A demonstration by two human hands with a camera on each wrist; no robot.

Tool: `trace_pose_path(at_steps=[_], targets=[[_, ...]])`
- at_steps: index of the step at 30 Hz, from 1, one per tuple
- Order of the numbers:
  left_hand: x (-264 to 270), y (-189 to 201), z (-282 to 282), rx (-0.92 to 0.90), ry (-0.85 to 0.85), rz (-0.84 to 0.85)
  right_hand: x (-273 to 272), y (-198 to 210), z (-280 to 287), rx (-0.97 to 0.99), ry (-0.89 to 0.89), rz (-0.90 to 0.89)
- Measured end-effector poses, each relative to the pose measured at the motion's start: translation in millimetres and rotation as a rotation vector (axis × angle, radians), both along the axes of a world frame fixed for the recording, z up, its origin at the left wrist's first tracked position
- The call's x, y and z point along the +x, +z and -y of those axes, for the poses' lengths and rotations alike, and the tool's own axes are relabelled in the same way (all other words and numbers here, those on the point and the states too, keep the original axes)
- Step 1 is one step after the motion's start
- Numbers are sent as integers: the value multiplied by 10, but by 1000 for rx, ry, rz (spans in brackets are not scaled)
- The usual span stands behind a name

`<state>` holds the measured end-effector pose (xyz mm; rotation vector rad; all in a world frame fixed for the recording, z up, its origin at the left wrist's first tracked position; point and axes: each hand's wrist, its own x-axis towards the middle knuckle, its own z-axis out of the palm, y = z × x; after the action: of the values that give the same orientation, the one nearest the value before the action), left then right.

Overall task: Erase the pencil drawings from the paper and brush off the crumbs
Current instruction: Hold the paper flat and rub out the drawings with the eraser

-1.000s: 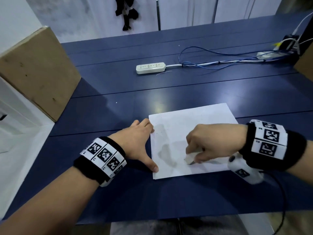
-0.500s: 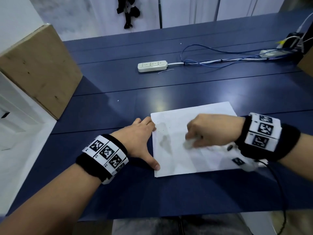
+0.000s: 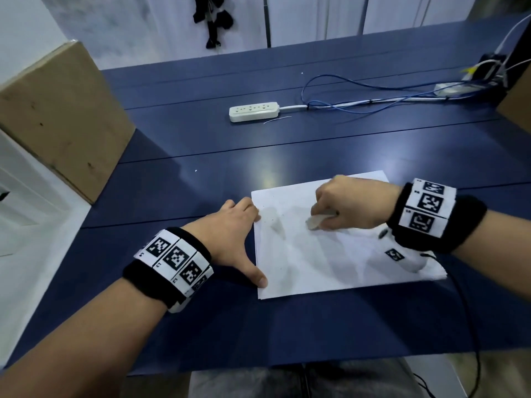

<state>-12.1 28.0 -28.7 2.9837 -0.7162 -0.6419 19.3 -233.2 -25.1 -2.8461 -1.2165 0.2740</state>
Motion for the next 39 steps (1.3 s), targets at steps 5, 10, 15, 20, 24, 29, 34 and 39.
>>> trace_pose_path(at_steps=[5,10,15,20,24,29,34,39], targets=[[5,-6,-6,-7,4,3,-384,31,-3,-36,192,-240],[7,-3,4,-6,4,-4,-125,47,4,-28,51,-140],[9,-1,-8,-23,13,-5,-237,63,10,-23,80,-88],[2,-11,4,-25,4,-9,-312,44,-39,-69,105,-187],[-4,-10,-7,-29,6,-6,-50,22,107,12,-25,-36],[8,-37,-28,-38,2,5,-483,53,28,-102,213,-282],[4,-23,-18,-38,-10,0,-38,43,63,-23,16,-32],[9,-27,-25,-33,-2,6,-310,45,31,28,164,-170]])
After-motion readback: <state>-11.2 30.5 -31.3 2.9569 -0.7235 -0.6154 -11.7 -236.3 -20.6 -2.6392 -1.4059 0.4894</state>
